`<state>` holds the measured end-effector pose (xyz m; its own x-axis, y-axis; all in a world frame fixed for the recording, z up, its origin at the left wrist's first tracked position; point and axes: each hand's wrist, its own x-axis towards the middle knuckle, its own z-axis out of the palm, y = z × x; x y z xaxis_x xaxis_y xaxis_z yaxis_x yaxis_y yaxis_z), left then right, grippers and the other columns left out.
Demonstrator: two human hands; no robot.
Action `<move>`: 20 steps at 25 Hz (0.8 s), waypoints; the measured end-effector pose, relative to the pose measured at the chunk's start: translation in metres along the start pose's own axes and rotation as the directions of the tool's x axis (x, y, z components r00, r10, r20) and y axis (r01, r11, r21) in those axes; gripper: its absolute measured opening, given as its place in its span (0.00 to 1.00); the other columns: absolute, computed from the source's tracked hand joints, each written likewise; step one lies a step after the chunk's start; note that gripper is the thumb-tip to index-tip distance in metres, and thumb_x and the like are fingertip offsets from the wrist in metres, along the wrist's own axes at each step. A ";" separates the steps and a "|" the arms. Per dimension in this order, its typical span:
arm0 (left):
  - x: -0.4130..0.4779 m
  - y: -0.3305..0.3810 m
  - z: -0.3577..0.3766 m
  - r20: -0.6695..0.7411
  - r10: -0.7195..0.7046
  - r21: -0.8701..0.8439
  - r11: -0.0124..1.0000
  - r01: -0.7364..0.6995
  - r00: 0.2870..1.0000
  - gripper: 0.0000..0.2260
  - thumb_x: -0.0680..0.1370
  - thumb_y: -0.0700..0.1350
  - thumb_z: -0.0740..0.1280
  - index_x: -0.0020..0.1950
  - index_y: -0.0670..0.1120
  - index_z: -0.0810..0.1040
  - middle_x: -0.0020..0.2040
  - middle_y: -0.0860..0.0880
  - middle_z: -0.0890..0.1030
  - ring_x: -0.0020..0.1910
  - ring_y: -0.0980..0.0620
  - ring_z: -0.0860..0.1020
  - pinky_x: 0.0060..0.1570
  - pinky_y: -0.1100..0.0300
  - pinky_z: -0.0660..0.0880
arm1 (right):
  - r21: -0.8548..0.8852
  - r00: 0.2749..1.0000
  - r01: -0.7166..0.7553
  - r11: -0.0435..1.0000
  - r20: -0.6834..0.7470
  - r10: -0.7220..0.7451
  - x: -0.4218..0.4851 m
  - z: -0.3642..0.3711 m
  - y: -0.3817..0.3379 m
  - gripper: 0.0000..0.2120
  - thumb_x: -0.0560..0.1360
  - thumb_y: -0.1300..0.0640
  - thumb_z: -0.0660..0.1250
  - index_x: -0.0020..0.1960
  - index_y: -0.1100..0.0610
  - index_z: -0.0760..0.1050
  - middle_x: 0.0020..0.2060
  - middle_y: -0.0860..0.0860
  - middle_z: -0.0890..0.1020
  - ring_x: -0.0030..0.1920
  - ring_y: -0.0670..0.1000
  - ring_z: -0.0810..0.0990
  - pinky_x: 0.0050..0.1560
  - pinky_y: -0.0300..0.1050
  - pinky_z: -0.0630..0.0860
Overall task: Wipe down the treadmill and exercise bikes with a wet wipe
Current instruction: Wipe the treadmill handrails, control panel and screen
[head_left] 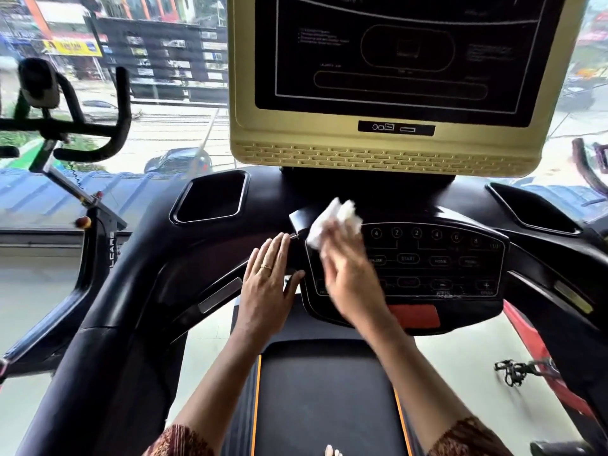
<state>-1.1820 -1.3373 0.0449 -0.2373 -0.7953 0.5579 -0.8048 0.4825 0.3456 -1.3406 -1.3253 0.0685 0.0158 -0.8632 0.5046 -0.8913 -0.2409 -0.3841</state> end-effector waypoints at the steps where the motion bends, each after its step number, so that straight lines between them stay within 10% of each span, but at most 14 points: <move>1: 0.000 0.000 0.001 -0.008 0.007 0.006 1.000 -0.007 1.000 0.26 0.79 0.54 0.57 0.72 0.40 0.66 0.69 0.43 0.71 0.69 0.45 0.68 0.69 0.54 0.56 | 0.043 0.997 0.067 0.997 0.039 -0.068 -0.018 0.003 -0.011 0.22 0.80 0.57 0.54 0.72 0.63 0.66 0.73 0.57 0.64 0.75 0.56 0.56 0.74 0.54 0.56; 4: -0.001 0.000 0.001 -0.014 0.021 0.006 1.000 -0.021 1.000 0.26 0.78 0.54 0.57 0.71 0.39 0.67 0.69 0.42 0.71 0.69 0.46 0.66 0.69 0.54 0.56 | 0.046 0.993 0.083 0.996 -0.084 -0.079 -0.051 -0.014 0.003 0.18 0.79 0.58 0.59 0.66 0.64 0.73 0.71 0.55 0.68 0.72 0.55 0.64 0.71 0.49 0.63; 9: 0.000 0.000 0.002 -0.027 0.021 -0.003 1.000 -0.021 0.999 0.27 0.78 0.54 0.58 0.71 0.39 0.67 0.69 0.42 0.71 0.69 0.46 0.65 0.69 0.54 0.56 | 0.185 0.875 -0.334 0.924 -0.303 0.377 -0.015 -0.020 0.024 0.13 0.72 0.71 0.67 0.56 0.70 0.76 0.69 0.69 0.64 0.68 0.65 0.68 0.68 0.38 0.63; 14: -0.001 -0.002 0.001 -0.039 0.027 -0.014 1.000 -0.027 0.999 0.26 0.78 0.53 0.58 0.71 0.39 0.67 0.69 0.42 0.72 0.69 0.46 0.66 0.69 0.54 0.57 | -0.056 0.989 0.148 0.987 0.005 -0.148 -0.046 0.003 0.001 0.26 0.75 0.64 0.55 0.74 0.59 0.63 0.73 0.55 0.64 0.75 0.55 0.58 0.74 0.51 0.56; 20: -0.001 -0.001 0.001 -0.003 0.027 -0.003 1.000 -0.027 1.000 0.27 0.78 0.54 0.57 0.72 0.39 0.66 0.70 0.42 0.70 0.70 0.44 0.66 0.69 0.54 0.55 | -0.163 0.978 -0.172 0.972 -0.149 0.148 0.004 -0.003 0.012 0.25 0.78 0.56 0.52 0.74 0.61 0.61 0.74 0.58 0.62 0.75 0.61 0.57 0.71 0.64 0.57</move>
<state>-1.1816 -1.3378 0.0434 -0.2571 -0.7810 0.5691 -0.7966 0.5047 0.3326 -1.3521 -1.3307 0.0683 -0.1842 -0.8136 0.5515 -0.9424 -0.0133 -0.3343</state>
